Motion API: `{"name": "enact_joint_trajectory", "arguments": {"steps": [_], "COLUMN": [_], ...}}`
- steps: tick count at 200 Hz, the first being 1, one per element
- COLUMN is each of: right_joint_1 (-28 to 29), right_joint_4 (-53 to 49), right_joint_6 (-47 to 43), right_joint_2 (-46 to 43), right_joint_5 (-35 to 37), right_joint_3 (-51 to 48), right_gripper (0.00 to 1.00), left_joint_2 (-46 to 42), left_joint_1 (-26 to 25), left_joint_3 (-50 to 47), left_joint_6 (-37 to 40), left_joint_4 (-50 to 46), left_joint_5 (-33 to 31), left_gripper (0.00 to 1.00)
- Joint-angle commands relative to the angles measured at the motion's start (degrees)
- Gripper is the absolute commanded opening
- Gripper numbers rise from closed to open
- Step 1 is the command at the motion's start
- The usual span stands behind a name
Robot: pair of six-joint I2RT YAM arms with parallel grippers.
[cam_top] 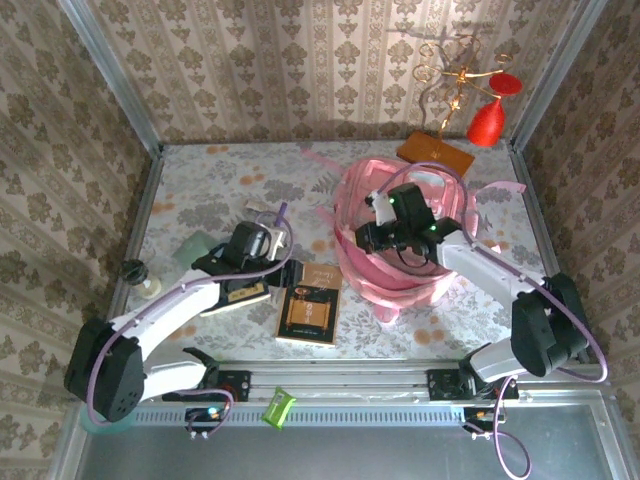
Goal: Pack books, pencil case, and school supplies into a backpack
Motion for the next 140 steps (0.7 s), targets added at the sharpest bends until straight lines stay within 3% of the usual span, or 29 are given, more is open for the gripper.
{"name": "enact_joint_trajectory", "arguments": {"steps": [1, 28, 53, 70, 140], "right_joint_1": [-0.37, -0.40, -0.38, -0.36, -0.39], "right_joint_4": [2.82, -1.75, -1.30, -0.48, 2.83], "right_joint_6": [4.62, 1.97, 1.20, 1.34, 2.48], "right_joint_2": [-1.97, -1.54, -1.56, -0.84, -0.90], "right_joint_5": [-5.11, -2.14, -0.45, -0.90, -1.41], "right_joint_3": [3.90, 7.80, 7.99, 7.26, 2.48], "right_gripper": [0.04, 0.03, 0.03, 0.03, 0.04], "left_joint_2": [-2.12, -1.50, -0.33, 1.24, 11.03], "left_joint_1": [-3.10, -5.41, -7.09, -7.45, -9.65], "left_joint_3": [-1.13, -2.88, -5.60, -6.11, -5.87], "left_joint_6": [-4.88, -8.11, -10.82, -11.29, -12.91], "left_joint_4": [-6.88, -8.83, -6.73, -5.42, 2.69], "left_joint_5": [-0.72, -2.50, -2.59, -3.01, -4.21], "left_gripper": [0.78, 0.82, 0.90, 0.90, 0.73]}}
